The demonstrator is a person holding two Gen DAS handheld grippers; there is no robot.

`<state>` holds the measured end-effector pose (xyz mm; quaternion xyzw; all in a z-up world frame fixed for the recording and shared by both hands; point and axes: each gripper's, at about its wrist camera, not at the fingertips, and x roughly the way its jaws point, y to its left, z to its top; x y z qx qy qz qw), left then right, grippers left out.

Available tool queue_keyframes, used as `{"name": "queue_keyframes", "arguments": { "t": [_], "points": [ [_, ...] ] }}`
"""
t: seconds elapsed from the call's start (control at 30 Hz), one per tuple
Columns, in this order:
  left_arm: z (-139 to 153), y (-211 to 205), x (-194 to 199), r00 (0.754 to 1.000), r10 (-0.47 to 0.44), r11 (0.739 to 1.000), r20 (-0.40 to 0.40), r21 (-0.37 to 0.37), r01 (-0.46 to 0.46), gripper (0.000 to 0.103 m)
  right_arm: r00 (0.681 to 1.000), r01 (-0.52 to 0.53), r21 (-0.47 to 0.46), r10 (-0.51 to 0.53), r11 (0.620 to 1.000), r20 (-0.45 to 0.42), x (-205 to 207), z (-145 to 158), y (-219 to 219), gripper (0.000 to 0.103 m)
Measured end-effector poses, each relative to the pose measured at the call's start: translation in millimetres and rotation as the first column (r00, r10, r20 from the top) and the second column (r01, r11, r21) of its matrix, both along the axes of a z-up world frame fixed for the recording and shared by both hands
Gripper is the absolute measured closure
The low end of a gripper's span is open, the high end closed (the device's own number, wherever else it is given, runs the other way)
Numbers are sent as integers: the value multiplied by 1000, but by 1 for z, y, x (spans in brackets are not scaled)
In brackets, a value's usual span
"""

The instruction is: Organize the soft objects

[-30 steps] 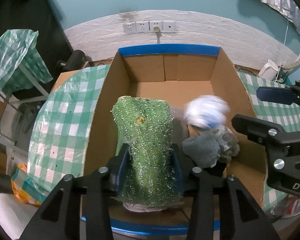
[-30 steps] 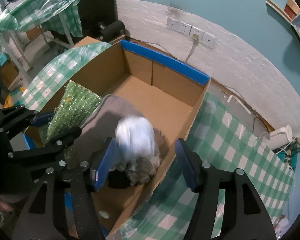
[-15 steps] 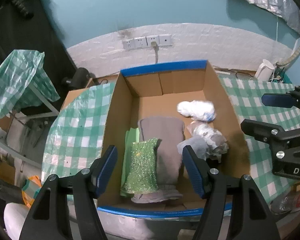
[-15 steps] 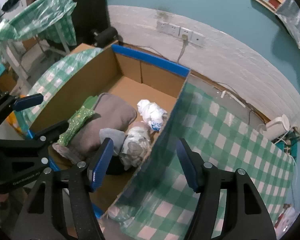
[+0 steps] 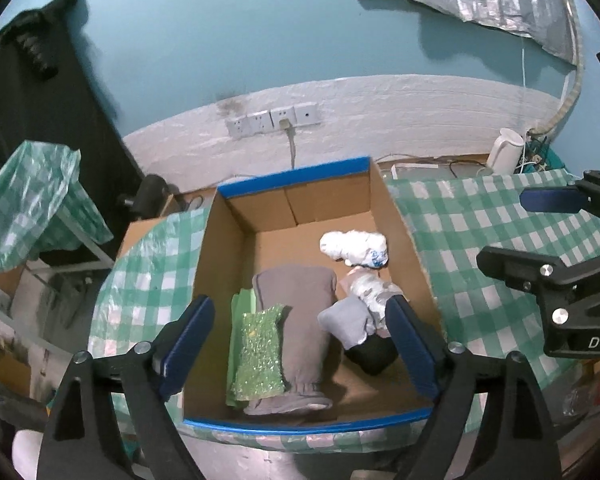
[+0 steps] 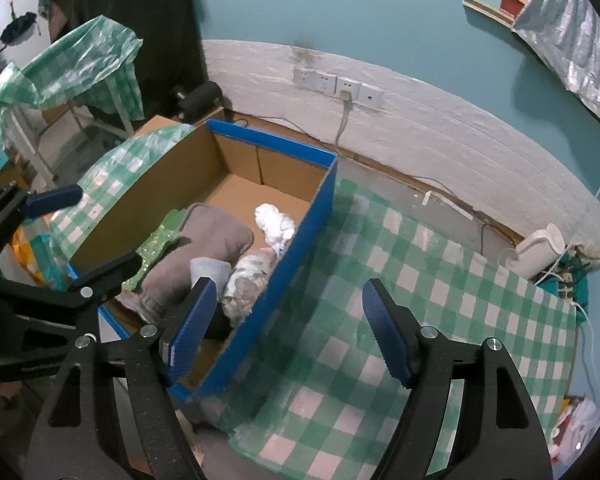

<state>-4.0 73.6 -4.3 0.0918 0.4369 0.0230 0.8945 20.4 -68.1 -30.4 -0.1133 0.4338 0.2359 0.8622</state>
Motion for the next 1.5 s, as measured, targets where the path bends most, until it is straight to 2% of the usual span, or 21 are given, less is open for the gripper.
{"name": "queue_keyframes", "arguments": {
  "t": [0.2, 0.43, 1.27, 1.5],
  "points": [
    [12, -11, -4, 999, -27, 1000, 30, 2, 27, 13, 1000, 24, 11, -24, 1000, 17, -8, 7, -21, 27],
    [19, -13, -7, 997, -40, 998, 67, -42, 43, 9, 997, 46, 30, -48, 998, 54, -10, 17, -34, 25],
    [14, -22, -3, 998, -4, 1000, 56, 9, 3, 9, 996, 70, 44, -73, 997, 54, -7, 19, -44, 24],
    [16, -18, -4, 998, 3, 1000, 57, -2, -3, 9, 996, 66, 42, -69, 997, 57, -7, 19, -42, 24]
  ]
}}
